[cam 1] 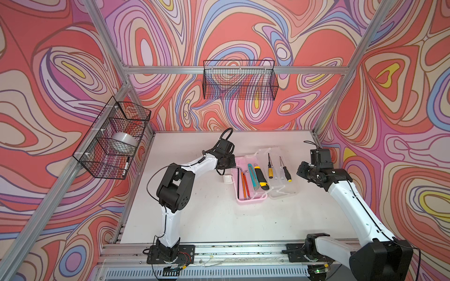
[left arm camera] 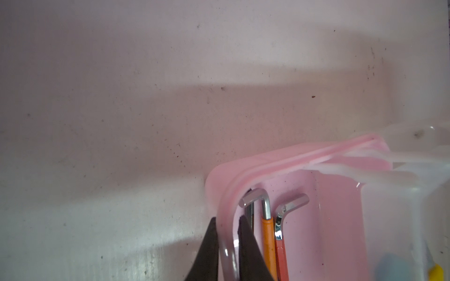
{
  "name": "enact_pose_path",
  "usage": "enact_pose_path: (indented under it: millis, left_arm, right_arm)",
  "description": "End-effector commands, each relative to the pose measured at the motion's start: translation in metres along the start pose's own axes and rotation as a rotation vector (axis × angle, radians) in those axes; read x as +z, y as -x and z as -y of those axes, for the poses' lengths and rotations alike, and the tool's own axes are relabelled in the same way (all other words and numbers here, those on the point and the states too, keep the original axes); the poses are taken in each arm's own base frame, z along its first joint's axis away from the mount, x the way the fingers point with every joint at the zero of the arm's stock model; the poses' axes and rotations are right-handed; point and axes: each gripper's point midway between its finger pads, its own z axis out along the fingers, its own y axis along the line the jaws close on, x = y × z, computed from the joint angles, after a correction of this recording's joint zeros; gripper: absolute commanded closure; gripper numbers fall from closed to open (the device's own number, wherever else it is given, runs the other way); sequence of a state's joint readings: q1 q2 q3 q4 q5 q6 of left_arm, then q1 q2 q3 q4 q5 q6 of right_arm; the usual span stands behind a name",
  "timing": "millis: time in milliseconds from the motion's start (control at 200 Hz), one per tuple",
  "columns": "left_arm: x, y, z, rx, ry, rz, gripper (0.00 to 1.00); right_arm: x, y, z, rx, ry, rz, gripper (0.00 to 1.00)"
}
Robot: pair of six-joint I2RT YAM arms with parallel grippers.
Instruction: Pack the tool kit
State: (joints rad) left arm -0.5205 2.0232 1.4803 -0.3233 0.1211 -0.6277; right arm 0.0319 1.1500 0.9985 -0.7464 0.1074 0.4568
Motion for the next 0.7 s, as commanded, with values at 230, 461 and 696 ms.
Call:
enact_pose_path:
  millis: [230, 461, 696]
  left_arm:
    - [-0.013, 0.002, -0.039, 0.028, 0.160, -0.008, 0.96]
    - [-0.017, 0.001, -0.043, -0.001, 0.155, 0.014, 0.96]
    - [-0.011, -0.005, -0.048, -0.008, 0.160, 0.004, 0.97]
  right_arm:
    - [0.023, -0.031, 0.011, 0.058, -0.008, -0.090, 0.59]
    - [0.034, -0.068, -0.008, 0.107, 0.163, -0.170, 0.59]
    - [0.045, -0.091, -0.014, 0.109, 0.221, -0.247, 0.59]
